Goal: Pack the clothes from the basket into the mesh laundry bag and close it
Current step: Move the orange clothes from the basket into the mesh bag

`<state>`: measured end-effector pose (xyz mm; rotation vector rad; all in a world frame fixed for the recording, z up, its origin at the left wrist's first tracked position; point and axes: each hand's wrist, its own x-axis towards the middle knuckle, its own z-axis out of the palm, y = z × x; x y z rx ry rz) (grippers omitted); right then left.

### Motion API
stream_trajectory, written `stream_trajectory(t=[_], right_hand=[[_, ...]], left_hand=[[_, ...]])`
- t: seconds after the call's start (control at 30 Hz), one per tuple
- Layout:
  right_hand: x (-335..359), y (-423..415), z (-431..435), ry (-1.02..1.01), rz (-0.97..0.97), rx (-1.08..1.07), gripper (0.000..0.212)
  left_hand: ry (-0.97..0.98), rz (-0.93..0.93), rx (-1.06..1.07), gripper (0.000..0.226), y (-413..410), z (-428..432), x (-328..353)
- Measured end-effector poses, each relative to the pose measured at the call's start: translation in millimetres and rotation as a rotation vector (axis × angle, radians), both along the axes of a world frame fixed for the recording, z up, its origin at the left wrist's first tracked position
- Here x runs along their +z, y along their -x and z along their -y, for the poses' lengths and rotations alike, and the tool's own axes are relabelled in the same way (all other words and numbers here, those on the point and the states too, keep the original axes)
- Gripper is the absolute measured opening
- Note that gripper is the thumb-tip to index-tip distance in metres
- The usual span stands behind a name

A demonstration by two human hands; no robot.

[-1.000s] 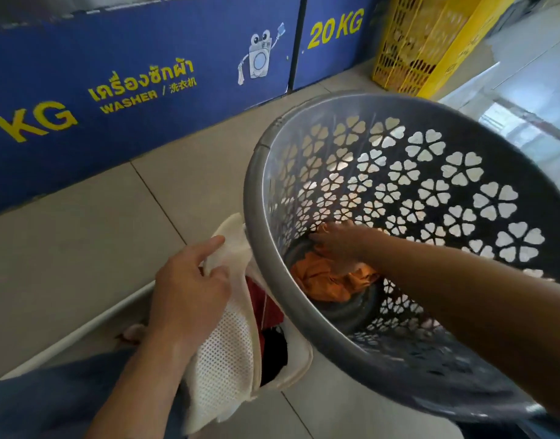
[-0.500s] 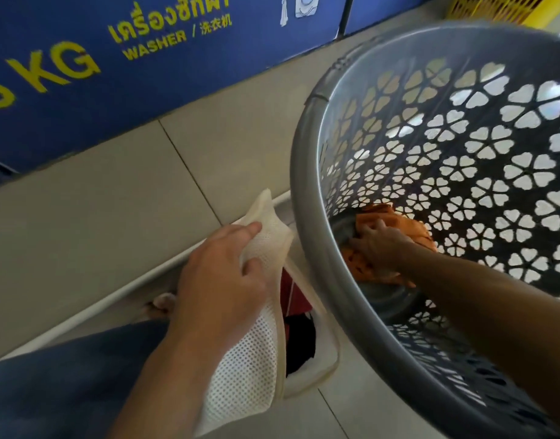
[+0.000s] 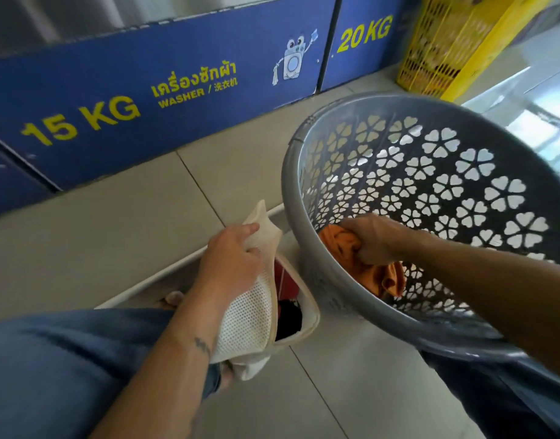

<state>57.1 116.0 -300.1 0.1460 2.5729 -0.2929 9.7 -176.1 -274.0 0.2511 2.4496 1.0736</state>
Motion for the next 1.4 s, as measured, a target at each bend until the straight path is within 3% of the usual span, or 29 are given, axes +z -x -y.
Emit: stream_trajectory(t=[0.27,0.5,0.73,0.83,1.0,1.17,1.3,1.4], right_hand=[[101.6,-48.4,46.4,0.071,-0.292,-0.056,0.033],[179.6,-84.2,95.5,0.024,-0.730,-0.166,0.029],[208.9,-98.8,173.7,-0.300,-0.896,0.121,0.055],[206.6,-100.0,197.0,-0.354,-0.984,0.249,0.055],[186.6,-103.3,227.8,-0.339,-0.871,0.376,0.052],[163.8,-99.8,252.2,-0.474,-0.577,0.482,0.057],[146.9,-83.0,262.0,-0.531,-0.481,0.510,0.044],[129.8,-67.4,264.6,-0.585,-0.424,0.483,0.046]], left_hand=[[-0.015,-0.017,-0.014,0.052,-10.3,18.3,11.5],[-0.056,-0.085,0.101,0.046,-23.0,37.4,30.0],[-0.085,-0.054,0.151,0.050,-29.1,60.5,39.6],[-0.096,-0.028,0.180,0.037,-27.3,71.3,38.3],[-0.106,0.007,0.194,0.019,-12.8,85.9,21.9],[-0.187,0.027,0.149,0.042,-12.4,101.2,28.7],[-0.211,0.053,0.112,0.044,-15.7,104.0,31.6],[-0.218,0.045,0.102,0.045,-14.8,104.8,29.4]])
